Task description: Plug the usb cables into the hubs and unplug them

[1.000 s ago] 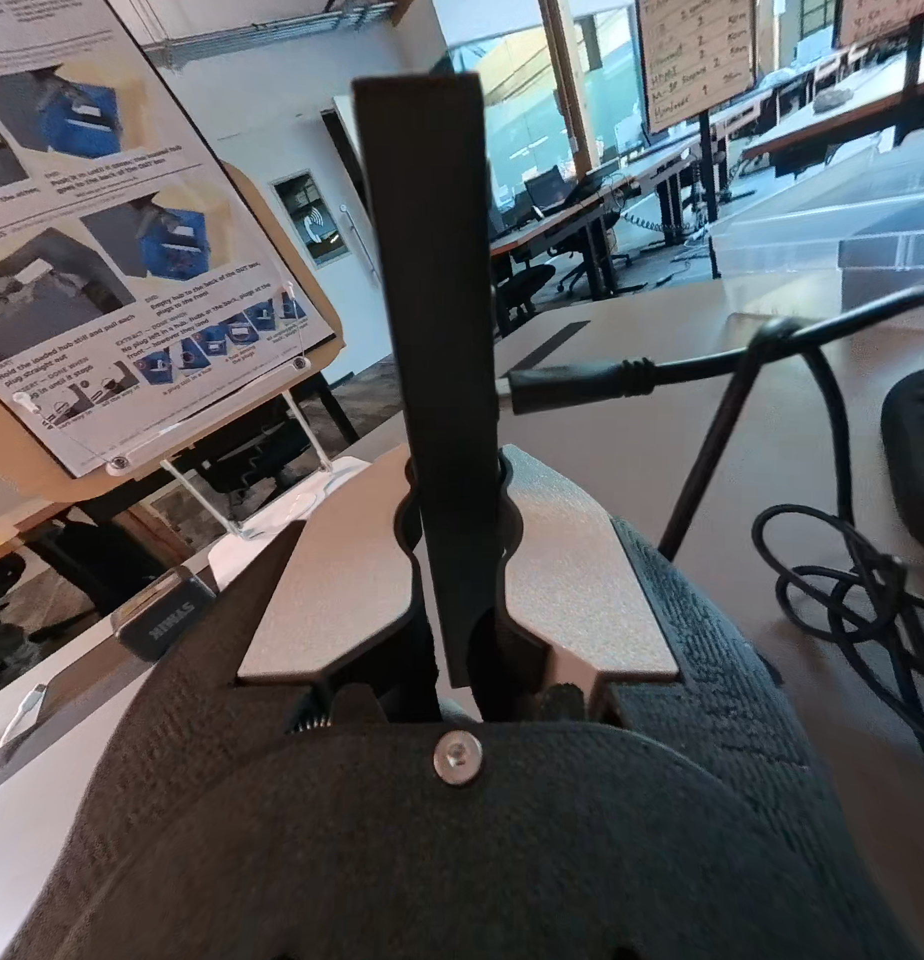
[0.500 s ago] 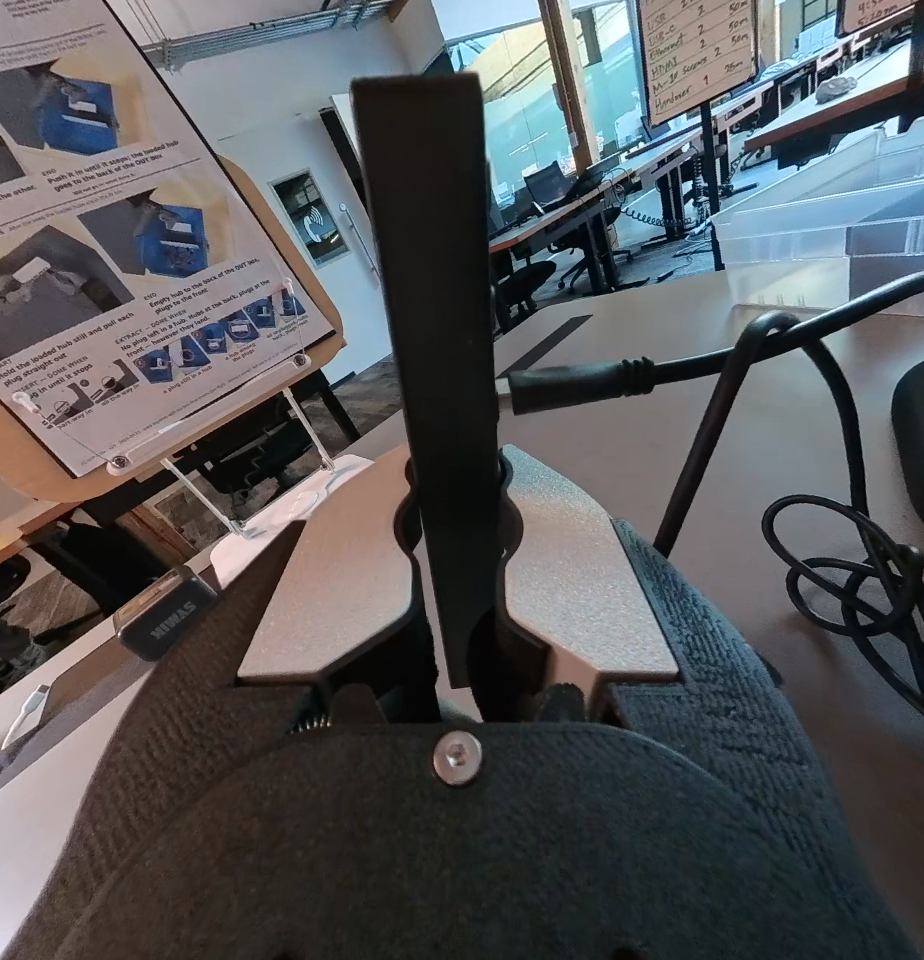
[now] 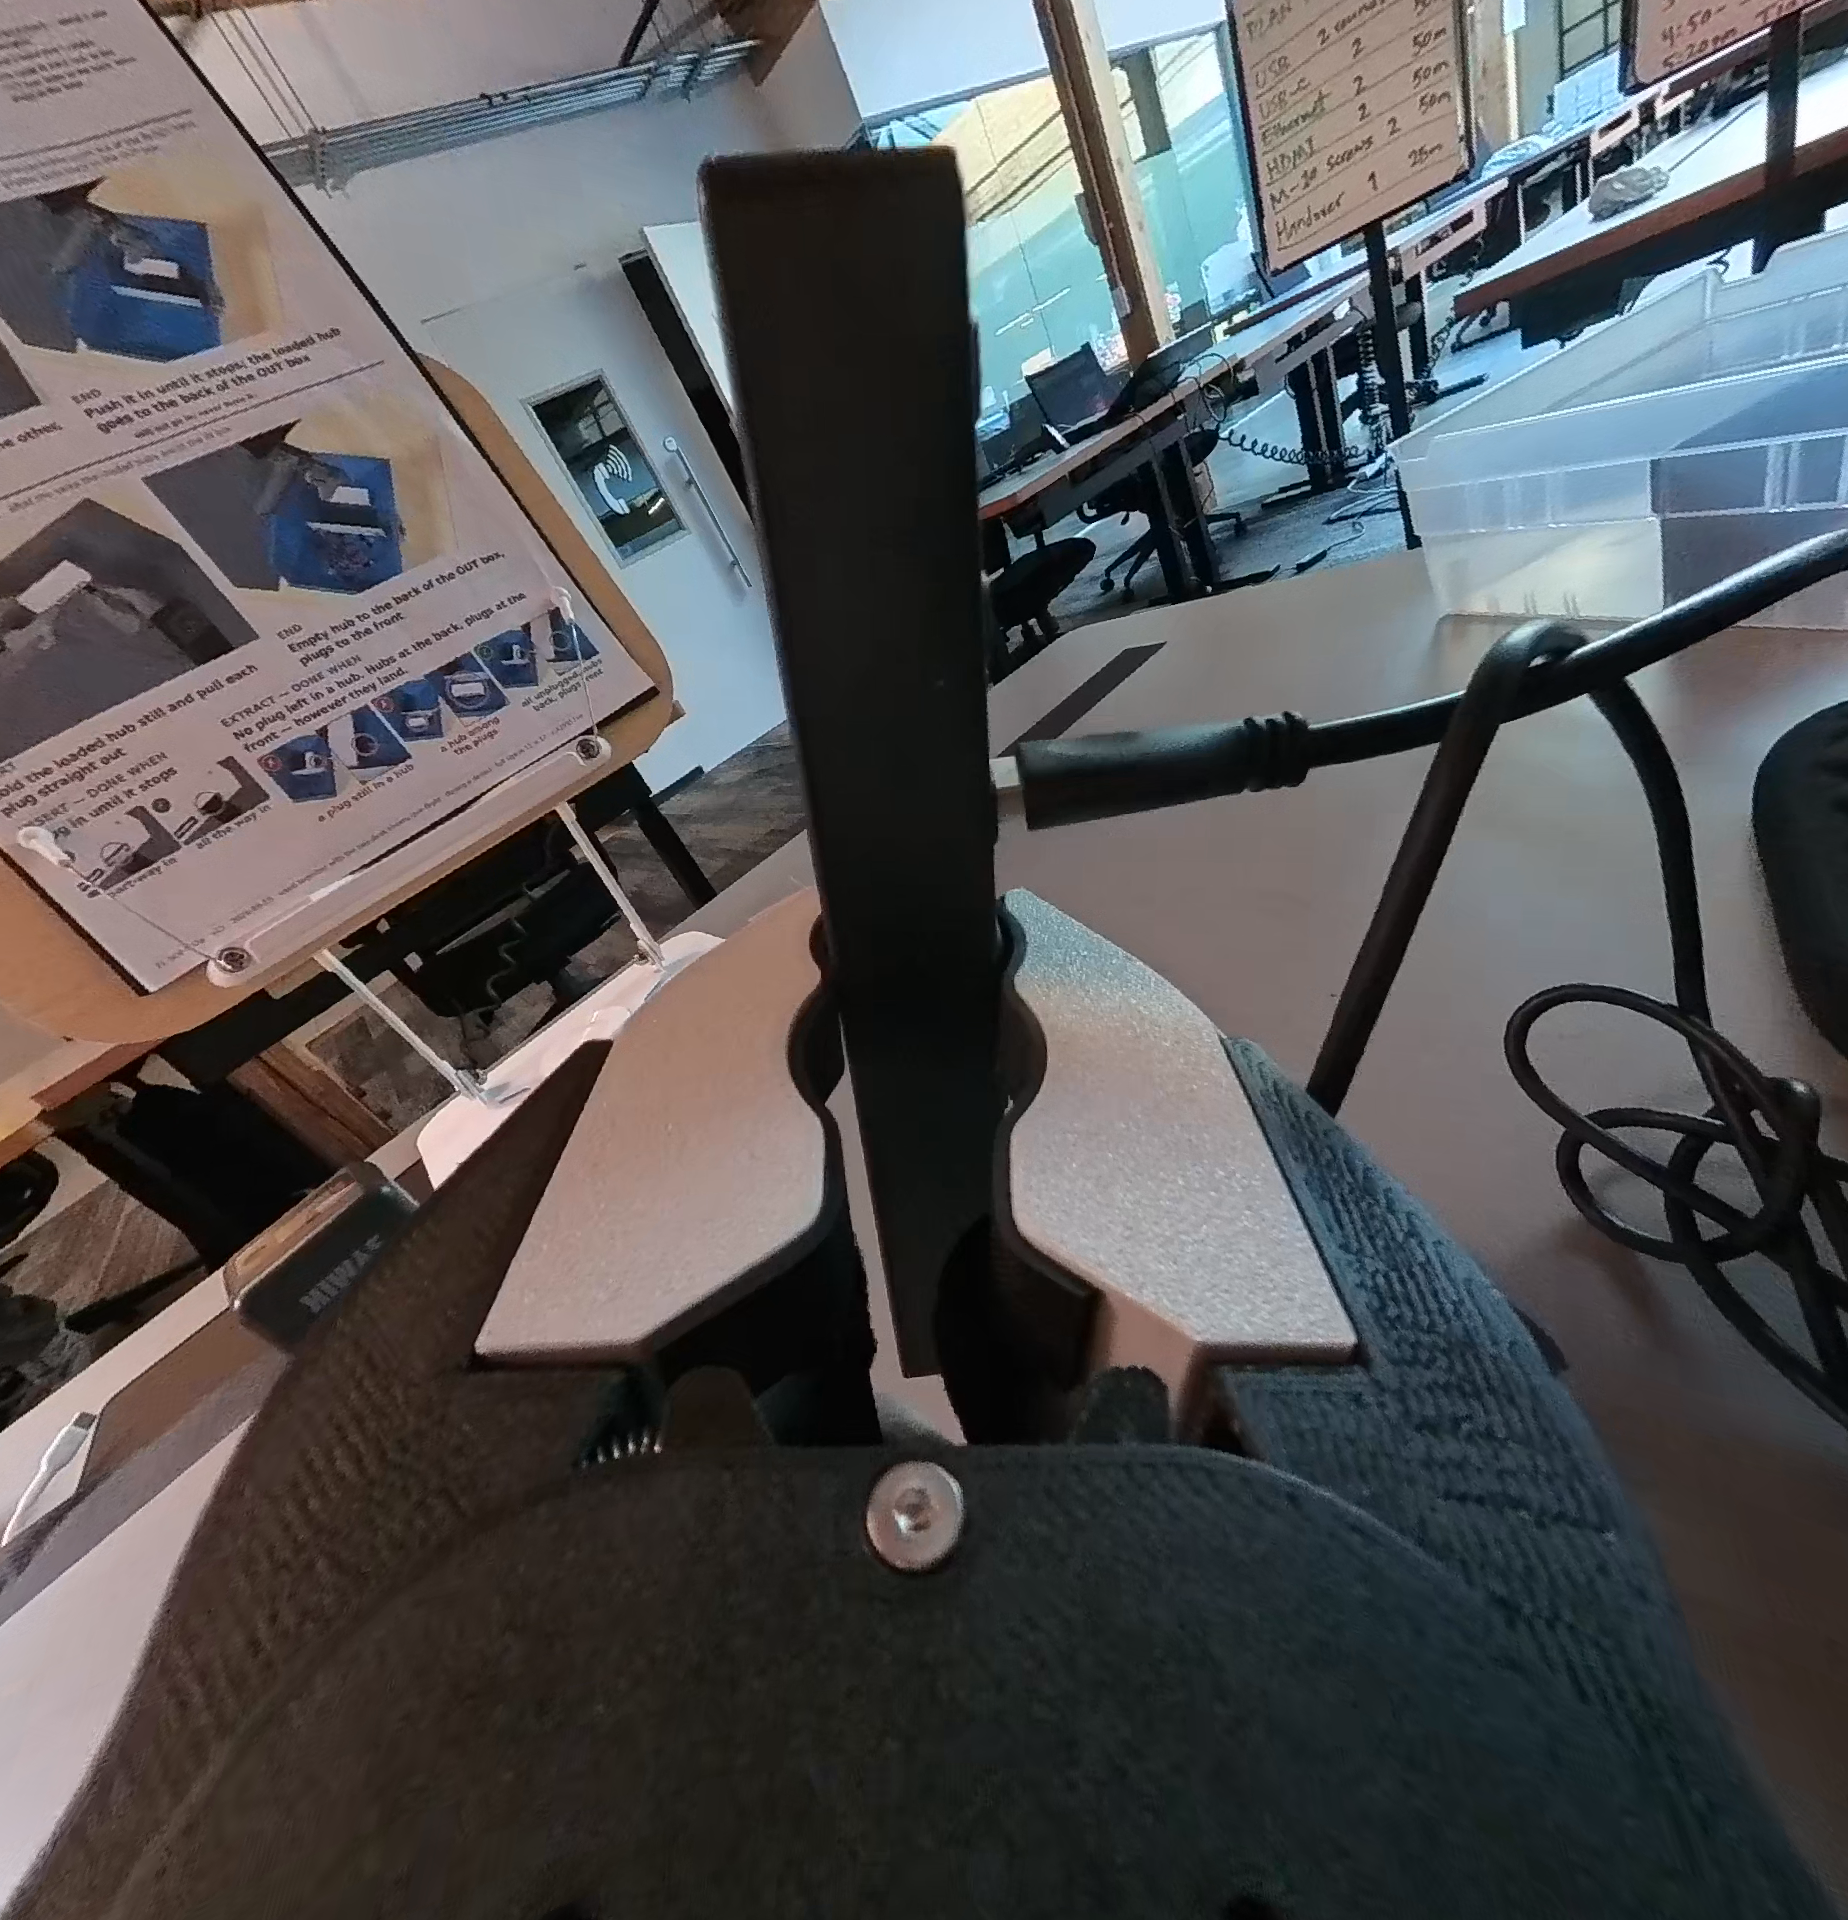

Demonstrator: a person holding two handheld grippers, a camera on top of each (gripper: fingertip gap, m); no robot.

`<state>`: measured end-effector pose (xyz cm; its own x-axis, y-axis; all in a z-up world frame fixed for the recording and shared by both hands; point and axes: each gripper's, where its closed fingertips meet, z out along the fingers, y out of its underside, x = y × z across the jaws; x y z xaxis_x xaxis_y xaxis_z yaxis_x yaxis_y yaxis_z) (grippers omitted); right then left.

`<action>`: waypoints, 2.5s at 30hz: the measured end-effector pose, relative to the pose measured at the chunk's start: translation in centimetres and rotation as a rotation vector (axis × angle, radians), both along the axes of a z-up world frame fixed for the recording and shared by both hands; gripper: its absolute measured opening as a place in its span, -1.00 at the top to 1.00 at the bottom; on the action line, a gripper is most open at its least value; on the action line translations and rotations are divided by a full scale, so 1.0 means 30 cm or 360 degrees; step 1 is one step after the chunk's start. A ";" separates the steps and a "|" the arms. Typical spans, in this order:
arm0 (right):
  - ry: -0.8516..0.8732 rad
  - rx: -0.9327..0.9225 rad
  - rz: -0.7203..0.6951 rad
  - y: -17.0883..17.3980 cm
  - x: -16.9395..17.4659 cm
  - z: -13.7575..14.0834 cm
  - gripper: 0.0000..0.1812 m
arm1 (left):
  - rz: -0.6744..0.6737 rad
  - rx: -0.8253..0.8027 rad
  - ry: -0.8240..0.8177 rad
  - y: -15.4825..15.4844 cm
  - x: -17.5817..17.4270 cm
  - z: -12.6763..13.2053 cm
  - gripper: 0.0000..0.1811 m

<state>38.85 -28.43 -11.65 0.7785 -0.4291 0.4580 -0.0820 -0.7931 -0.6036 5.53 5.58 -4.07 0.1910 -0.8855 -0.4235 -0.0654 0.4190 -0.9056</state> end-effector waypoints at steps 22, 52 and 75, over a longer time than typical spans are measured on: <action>0.0769 -0.0074 -0.0427 -0.282 -0.216 -0.062 0.92 | -0.0021 -0.0005 0.0032 -0.007 0.011 -0.012 0.72; 0.0439 0.1189 0.1595 0.783 -1.177 0.378 0.65 | -0.0137 0.0406 -0.0103 -0.170 0.008 0.049 0.72; 0.0341 0.0781 0.1504 0.849 -1.182 0.187 0.80 | 0.0227 0.0120 -0.0123 -0.013 -0.007 0.077 0.72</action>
